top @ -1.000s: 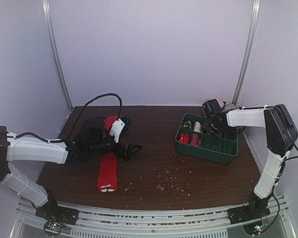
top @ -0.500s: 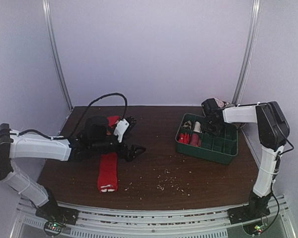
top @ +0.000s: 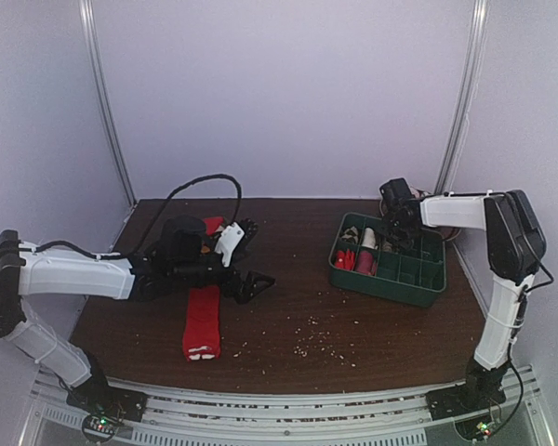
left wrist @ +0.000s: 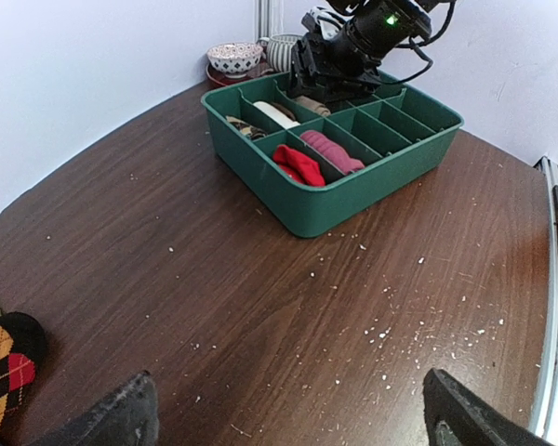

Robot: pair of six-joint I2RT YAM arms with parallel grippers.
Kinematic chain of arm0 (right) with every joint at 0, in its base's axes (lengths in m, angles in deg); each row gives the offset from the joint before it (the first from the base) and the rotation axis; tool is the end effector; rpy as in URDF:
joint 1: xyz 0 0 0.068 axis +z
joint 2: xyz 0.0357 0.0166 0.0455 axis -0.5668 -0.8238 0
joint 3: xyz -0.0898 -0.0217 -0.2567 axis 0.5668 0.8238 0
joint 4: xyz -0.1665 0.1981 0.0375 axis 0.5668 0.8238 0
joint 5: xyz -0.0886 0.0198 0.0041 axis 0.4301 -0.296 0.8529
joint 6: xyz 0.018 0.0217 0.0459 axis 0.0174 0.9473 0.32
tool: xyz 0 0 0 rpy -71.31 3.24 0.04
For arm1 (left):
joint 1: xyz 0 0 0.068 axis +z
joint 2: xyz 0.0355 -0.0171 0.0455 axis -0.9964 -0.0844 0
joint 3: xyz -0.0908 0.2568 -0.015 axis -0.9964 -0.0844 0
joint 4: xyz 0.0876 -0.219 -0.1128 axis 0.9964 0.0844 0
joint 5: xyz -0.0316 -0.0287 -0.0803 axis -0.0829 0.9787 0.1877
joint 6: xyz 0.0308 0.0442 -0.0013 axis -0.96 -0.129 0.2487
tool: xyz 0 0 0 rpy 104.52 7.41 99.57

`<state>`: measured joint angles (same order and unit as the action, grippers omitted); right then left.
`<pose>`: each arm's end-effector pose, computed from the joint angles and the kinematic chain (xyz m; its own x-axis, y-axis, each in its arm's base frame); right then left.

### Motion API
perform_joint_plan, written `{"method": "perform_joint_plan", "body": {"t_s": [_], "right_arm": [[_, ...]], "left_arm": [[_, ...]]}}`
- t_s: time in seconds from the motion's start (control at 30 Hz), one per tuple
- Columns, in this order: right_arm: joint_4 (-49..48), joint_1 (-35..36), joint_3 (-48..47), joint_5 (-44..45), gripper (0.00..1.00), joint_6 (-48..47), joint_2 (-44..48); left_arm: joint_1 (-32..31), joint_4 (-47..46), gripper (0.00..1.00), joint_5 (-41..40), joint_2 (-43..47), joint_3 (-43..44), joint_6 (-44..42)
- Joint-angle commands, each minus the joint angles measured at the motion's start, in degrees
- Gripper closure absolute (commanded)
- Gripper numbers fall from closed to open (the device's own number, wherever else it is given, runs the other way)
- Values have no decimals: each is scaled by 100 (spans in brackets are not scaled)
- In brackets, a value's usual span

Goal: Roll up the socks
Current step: Place a pair of socks in the storage box.

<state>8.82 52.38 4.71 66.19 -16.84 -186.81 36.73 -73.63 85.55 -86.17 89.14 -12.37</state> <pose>0.3983 0.1193 0.1893 -0.5936 0.5984 -0.5381 0.4812 0.7998 0.3587 0.2063 -0.2422 0.2298 -0.3654 0.2452 -0.8980 0.8076 0.5632 -0.1748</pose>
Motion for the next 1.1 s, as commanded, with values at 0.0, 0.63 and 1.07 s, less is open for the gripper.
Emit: {"method": "perform_joint_plan", "body": {"t_s": [0.0, 0.63, 1.07], "right_arm": [[898, 12, 180, -376, 35, -165, -6], [-1099, 1283, 1225, -2538, 32, -2902, 2120], [-2903, 4256, 697, -4360, 23, -6156, 510]], "left_arm": [[34, -96, 2, 18, -39, 130, -91], [300, 135, 2, -2506, 570, 11, 1126], [480, 3528, 2, -4567, 2023, -447, 3661]]}}
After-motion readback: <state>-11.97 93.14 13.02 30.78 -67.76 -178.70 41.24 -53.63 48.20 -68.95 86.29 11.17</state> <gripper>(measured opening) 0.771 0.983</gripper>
